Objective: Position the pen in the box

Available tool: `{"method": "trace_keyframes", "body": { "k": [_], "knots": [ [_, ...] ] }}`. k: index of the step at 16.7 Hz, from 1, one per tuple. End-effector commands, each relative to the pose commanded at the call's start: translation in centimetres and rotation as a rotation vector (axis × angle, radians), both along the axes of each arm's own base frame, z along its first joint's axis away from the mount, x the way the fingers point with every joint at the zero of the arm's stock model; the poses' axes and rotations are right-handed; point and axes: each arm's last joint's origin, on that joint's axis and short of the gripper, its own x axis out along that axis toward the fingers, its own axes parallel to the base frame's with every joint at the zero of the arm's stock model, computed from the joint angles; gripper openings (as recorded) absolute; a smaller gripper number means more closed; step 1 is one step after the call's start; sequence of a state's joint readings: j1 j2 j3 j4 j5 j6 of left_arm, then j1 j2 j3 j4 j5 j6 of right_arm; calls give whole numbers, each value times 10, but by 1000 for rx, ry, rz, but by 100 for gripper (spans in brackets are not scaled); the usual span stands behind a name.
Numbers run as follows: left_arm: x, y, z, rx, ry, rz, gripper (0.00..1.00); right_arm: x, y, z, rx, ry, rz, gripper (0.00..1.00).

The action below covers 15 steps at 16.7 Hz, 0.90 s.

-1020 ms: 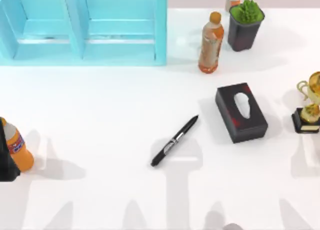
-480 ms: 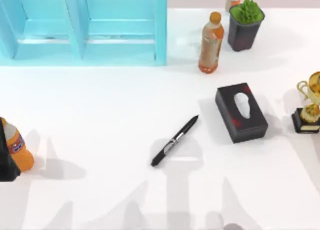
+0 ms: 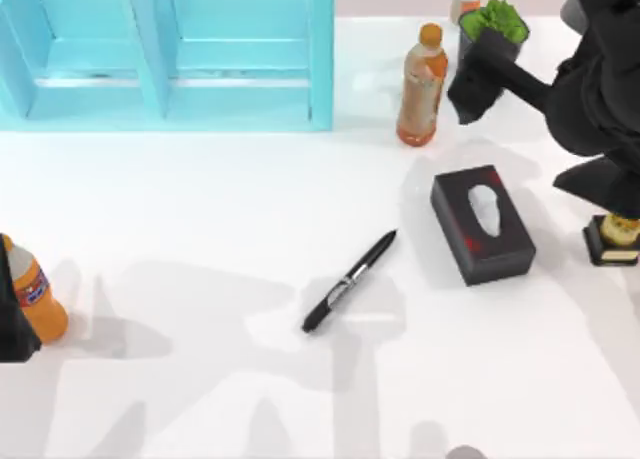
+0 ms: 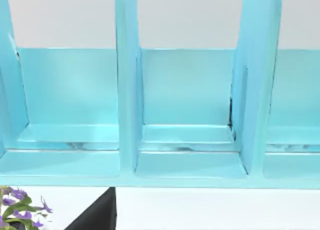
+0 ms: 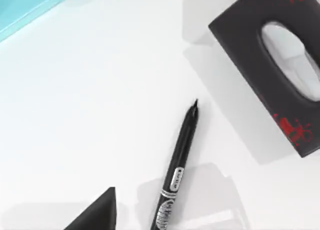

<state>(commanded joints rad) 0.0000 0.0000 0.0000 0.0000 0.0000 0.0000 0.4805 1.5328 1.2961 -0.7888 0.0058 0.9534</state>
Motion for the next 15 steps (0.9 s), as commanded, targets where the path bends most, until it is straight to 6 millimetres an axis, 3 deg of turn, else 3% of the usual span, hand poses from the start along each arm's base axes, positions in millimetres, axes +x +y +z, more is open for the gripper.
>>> {"method": "trace_keyframes", "body": {
  "k": [4,8,11,15],
  "knots": [
    [0,0,0,0,0,0,100,40,65,-35,-33,242,-88,100],
    [0,0,0,0,0,0,100,58,113,-75,-90,399,-169,100],
    [0,0,0,0,0,0,100,62,130,-92,-117,453,-204,100],
    [0,0,0,0,0,0,100,63,132,-94,-120,459,-208,100]
  ]
}}
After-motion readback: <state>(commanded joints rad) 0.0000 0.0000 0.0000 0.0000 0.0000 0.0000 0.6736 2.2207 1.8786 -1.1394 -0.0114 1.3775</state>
